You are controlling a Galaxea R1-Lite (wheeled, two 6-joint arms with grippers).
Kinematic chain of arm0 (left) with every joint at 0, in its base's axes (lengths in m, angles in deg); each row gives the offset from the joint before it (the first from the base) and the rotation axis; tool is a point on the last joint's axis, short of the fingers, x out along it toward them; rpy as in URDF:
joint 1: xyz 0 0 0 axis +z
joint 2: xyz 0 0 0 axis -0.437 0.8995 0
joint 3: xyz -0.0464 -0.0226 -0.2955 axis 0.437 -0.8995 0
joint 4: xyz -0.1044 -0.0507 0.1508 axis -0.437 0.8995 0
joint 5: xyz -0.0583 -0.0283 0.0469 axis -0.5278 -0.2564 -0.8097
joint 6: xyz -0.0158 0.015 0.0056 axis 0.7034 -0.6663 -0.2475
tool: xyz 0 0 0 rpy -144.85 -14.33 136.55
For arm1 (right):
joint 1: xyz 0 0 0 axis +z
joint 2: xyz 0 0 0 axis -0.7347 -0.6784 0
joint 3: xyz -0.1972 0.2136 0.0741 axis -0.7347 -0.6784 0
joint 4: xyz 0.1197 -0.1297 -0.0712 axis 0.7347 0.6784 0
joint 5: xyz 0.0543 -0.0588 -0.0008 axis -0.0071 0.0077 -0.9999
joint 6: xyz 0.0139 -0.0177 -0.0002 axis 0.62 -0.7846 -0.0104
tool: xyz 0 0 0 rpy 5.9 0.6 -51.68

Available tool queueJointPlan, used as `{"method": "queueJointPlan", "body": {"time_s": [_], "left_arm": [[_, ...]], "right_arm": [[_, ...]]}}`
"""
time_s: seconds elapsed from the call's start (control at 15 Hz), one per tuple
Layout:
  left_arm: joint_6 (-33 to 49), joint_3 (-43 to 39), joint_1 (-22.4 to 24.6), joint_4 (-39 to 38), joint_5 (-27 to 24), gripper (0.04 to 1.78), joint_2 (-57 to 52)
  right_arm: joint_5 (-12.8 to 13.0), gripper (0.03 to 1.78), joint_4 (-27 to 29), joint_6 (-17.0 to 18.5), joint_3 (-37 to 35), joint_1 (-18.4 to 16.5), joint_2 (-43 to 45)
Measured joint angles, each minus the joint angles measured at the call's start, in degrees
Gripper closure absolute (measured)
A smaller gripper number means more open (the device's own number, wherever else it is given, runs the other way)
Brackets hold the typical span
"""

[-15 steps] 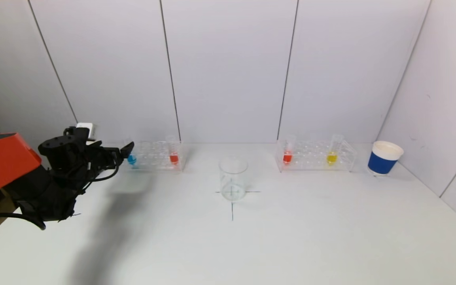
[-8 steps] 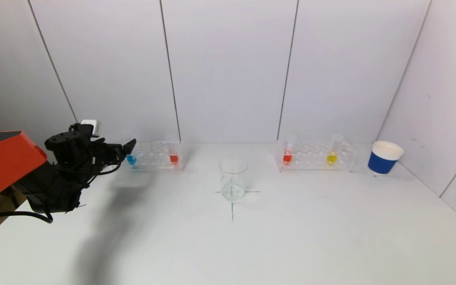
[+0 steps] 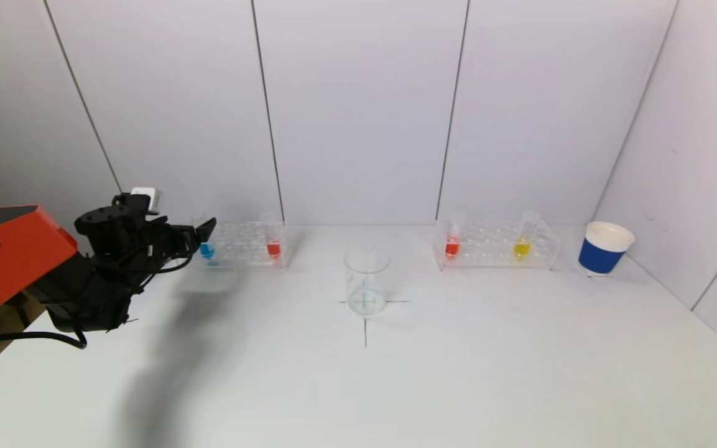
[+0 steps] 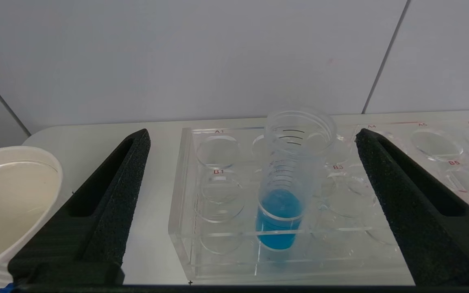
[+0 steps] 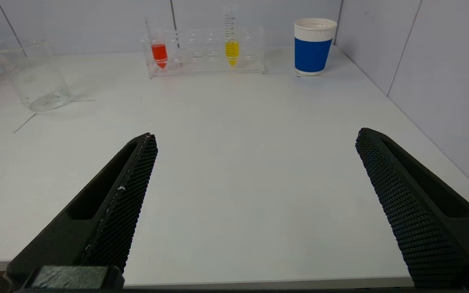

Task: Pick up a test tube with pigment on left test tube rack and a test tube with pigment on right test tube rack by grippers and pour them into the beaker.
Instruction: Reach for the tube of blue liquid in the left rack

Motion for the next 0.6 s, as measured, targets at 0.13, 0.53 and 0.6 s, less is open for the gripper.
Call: {"method": "queueJointPlan", "body": {"time_s": [0.13, 0.53, 0.6], "left_arm": [[-0.17, 0.04, -0.30, -0.02, 0.01, 0.06, 0.04], [-1.55, 0.33, -2.07, -0.07, 0.33, 0.06, 0.39], [-1.55, 0.48, -2.16, -0.07, 0.37, 0.06, 0.44]], "right_arm": [[0.00, 0.04, -0.02, 0.00, 0.00, 0.00, 0.00], [0.00, 0.04, -0.02, 0.00, 0.00, 0.00, 0.00], [0.00, 0.04, 0.00, 0.00, 0.00, 0.00, 0.00]]}}
